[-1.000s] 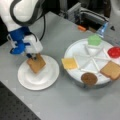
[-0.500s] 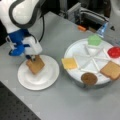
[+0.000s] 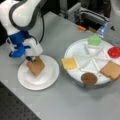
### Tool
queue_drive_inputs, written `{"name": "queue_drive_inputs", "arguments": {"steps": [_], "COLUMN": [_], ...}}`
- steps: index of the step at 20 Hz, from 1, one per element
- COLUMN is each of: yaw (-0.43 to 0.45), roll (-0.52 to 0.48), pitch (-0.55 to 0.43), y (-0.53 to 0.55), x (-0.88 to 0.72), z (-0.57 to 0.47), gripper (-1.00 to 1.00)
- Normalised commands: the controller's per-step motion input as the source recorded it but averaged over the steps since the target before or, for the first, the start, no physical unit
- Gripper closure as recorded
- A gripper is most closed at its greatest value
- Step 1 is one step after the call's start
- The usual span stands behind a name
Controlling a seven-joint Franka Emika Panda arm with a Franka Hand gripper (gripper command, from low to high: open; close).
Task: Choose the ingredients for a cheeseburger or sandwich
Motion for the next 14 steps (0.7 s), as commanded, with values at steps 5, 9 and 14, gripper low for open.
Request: {"name": "queue_drive_inputs", "arguments": {"steps": [5,9,14], "yaw": [0.206,0.187,0.161], "roll": [0.192,0.173,0.170], "pitch": [0.020,-0.002,-0.003], "y": [-0.15,-0.19,-0.23], "x": [0.19,0.21,0.24], "z": [-0.04,-0.04,-0.02], "gripper": [1.00,1.00,1.00]}}
